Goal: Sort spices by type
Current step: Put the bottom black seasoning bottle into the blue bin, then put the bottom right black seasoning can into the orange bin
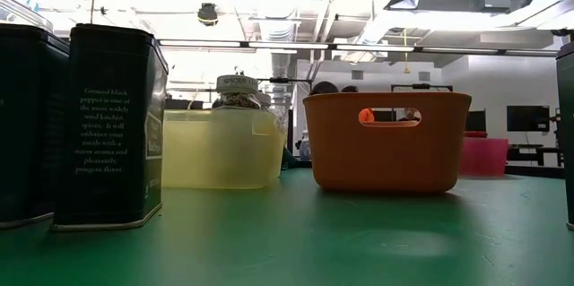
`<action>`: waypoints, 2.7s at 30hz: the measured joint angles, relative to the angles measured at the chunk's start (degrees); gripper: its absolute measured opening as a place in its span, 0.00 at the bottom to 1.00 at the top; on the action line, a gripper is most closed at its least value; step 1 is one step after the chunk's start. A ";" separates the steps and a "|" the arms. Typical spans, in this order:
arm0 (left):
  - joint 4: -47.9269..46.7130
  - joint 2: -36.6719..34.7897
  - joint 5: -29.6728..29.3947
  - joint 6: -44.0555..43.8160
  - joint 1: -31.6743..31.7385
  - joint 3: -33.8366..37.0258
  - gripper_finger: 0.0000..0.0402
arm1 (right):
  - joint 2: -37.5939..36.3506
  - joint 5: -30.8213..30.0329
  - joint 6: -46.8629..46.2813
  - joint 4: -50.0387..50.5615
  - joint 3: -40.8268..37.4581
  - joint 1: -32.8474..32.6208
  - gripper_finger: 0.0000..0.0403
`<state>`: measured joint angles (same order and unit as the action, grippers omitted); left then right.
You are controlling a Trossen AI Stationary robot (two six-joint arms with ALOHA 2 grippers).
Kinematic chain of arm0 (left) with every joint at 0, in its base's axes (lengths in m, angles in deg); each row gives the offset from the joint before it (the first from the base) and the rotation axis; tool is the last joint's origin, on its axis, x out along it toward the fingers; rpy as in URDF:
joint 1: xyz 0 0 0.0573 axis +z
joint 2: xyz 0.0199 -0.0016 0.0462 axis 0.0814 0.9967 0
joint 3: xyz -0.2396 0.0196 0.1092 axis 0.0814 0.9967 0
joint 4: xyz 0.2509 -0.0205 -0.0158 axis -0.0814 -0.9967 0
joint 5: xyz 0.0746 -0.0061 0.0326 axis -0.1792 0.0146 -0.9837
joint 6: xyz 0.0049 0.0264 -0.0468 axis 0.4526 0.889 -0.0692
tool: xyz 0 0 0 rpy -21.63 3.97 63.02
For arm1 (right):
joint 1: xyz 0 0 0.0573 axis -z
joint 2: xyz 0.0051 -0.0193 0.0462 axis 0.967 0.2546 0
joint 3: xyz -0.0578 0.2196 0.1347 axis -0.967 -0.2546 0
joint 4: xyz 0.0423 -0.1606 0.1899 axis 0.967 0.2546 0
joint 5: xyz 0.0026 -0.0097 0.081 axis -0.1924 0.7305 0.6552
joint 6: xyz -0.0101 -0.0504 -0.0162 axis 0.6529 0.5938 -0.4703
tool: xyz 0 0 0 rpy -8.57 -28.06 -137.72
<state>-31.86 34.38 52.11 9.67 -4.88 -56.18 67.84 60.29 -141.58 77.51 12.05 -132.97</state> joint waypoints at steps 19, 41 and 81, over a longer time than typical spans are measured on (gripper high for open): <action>-2.74 -1.99 -0.05 -0.17 -0.72 0.00 0.72 | -2.67 4.42 1.00 2.05 2.06 3.16 0.87; -5.36 -4.55 -1.81 -1.79 -0.57 0.00 0.72 | 15.11 -0.22 52.24 10.33 28.90 18.68 0.86; -6.55 -13.35 -4.42 -25.27 3.87 0.02 0.72 | 26.43 -10.43 116.86 4.60 25.65 17.79 0.80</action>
<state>-38.40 21.03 47.69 -15.60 -1.01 -56.17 94.27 49.85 -24.72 82.11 37.69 -115.17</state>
